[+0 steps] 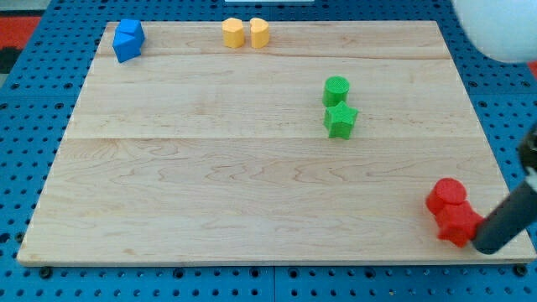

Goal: Push the red blocks upwards

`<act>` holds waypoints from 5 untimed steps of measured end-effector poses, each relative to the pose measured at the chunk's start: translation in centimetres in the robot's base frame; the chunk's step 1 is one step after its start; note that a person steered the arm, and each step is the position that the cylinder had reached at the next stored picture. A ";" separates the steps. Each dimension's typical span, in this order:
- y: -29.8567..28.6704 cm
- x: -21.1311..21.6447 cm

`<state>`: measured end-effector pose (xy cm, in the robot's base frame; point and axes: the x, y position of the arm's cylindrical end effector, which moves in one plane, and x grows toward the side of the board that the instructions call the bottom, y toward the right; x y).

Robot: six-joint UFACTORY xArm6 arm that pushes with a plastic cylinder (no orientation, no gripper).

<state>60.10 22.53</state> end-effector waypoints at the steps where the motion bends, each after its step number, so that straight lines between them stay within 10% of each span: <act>1: -3.5 -1.9; 5: -3.2 -9.4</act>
